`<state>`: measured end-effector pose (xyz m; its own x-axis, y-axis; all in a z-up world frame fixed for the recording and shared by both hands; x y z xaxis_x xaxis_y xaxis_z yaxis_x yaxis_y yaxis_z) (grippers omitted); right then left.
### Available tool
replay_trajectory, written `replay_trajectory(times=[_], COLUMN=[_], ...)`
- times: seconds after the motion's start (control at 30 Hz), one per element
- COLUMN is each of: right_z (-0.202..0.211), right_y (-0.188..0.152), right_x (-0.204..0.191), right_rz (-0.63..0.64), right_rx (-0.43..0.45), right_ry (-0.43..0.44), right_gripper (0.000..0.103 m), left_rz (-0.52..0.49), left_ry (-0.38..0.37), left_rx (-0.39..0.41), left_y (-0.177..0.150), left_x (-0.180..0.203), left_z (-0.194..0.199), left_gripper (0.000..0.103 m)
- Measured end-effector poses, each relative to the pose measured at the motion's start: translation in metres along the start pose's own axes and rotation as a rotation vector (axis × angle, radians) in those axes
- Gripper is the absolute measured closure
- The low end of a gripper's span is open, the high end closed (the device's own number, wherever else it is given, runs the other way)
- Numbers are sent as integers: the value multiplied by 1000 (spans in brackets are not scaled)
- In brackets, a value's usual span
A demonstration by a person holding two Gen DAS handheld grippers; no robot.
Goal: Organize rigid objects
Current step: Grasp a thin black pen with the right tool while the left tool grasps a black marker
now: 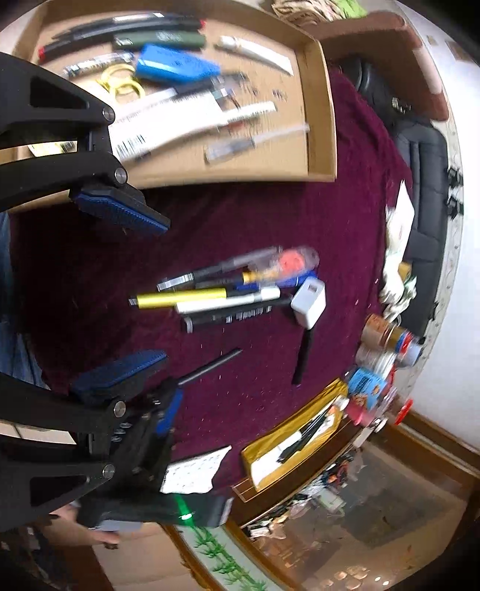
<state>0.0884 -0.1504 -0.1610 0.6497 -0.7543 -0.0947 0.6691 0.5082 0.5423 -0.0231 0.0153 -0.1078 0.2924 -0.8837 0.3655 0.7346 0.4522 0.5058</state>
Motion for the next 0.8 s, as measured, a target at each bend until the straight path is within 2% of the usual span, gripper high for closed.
replay_trajectory(times=[0.03,0.13,0.17,0.2,0.23,0.27,0.43,0.5,0.53,0.7,0.8], right_z=[1,0,-3,-7,-9,-11,-10,-12,-12,-11,-10], right_y=[-2,1,4,7,10,12,8,8,9,9,7], right_x=[2,3,3,3,3,4,29,36,36,23,24], right_rz=[-7,-16,-19,-25,-27,-29,-159,-195,-197,-147,-149], right_rx=[2,35,50,66,80,89,108,108,108,117,119], right_ry=[3,59,77,77,62,18,139,182,184,120,119], right_gripper=[88,71,71,74,87,93,94,94,94,94,94], left_rz=[-8,-8,-5,4,7,1,-21,-23,-24,-13,-13], left_ry=[-10,-36,-41,-37,-36,-37,12,24,22,42,50], left_rx=[-9,-46,-58,-75,-84,-93,-146,-177,-187,-209,-217], left_y=[4,21,27,35,41,46,60,60,60,64,66], left_x=[5,16,18,21,23,26,40,43,44,44,44], left_z=[-4,-20,-25,-34,-40,-47,-82,-95,-98,-109,-115], left_gripper=[34,34,34,34,34,34,36,41,44,47,49])
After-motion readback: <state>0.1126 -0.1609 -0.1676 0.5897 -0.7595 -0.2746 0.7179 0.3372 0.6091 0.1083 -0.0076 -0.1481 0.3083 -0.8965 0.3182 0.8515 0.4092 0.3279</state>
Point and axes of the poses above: each gripper's, at about its wrist camera, not at the fingertips, and z roughly against the way its jaws point, x to its right, y to its top, the point moved 1 cm from there along -z, roughly the way its jaws point, and after that the axes turned 3 degrees about z, right-handed, at the moved point
